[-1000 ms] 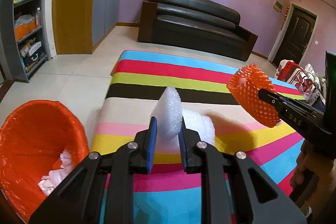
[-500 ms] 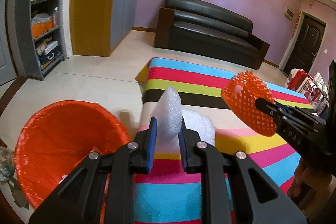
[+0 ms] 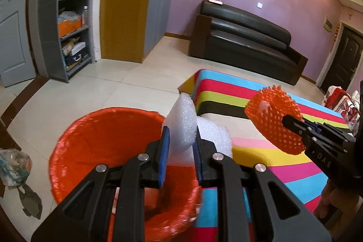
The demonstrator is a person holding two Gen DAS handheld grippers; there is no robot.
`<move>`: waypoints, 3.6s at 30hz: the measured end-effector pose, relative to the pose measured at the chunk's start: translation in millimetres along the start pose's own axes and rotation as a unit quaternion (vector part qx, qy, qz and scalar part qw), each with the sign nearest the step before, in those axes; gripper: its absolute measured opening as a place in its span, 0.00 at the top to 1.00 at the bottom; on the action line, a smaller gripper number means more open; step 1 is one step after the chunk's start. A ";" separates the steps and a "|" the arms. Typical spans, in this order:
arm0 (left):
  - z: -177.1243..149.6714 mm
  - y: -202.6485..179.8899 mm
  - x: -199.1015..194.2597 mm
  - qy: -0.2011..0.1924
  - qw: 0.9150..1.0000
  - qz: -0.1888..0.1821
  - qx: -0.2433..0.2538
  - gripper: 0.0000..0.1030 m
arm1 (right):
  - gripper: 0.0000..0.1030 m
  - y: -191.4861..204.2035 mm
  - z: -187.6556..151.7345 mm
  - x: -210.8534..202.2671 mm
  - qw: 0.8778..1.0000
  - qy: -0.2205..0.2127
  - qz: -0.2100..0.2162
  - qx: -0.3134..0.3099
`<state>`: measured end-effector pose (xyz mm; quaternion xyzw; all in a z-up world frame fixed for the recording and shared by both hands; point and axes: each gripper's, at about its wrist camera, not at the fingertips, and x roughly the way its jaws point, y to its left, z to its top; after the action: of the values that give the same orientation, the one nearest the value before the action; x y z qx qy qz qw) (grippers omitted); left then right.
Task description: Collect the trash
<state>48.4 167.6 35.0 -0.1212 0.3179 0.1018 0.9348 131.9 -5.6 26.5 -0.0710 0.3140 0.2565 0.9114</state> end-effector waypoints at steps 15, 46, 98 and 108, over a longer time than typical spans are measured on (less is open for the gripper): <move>-2.0 63.5 -25.2 -0.003 0.999 0.041 -0.030 0.81 | 0.81 60.1 1.7 13.6 0.999 0.012 0.037 -0.023; -11.7 115.5 -44.6 -0.008 0.994 0.091 -0.061 0.80 | 0.80 142.3 -12.6 35.3 0.993 0.010 0.095 -0.064; -82.1 92.8 -61.4 0.062 0.996 0.058 -0.041 0.22 | 0.20 116.4 -53.8 -10.3 0.993 0.009 0.096 -0.069; -82.0 90.8 -60.3 0.062 0.995 0.058 -0.042 0.22 | 0.18 117.8 -51.3 -11.3 0.992 0.013 0.098 -0.071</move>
<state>-69.4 223.2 -5.4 -0.1479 0.3771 0.1617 0.8999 36.5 75.8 -3.6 -0.1079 0.3122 0.3658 0.8701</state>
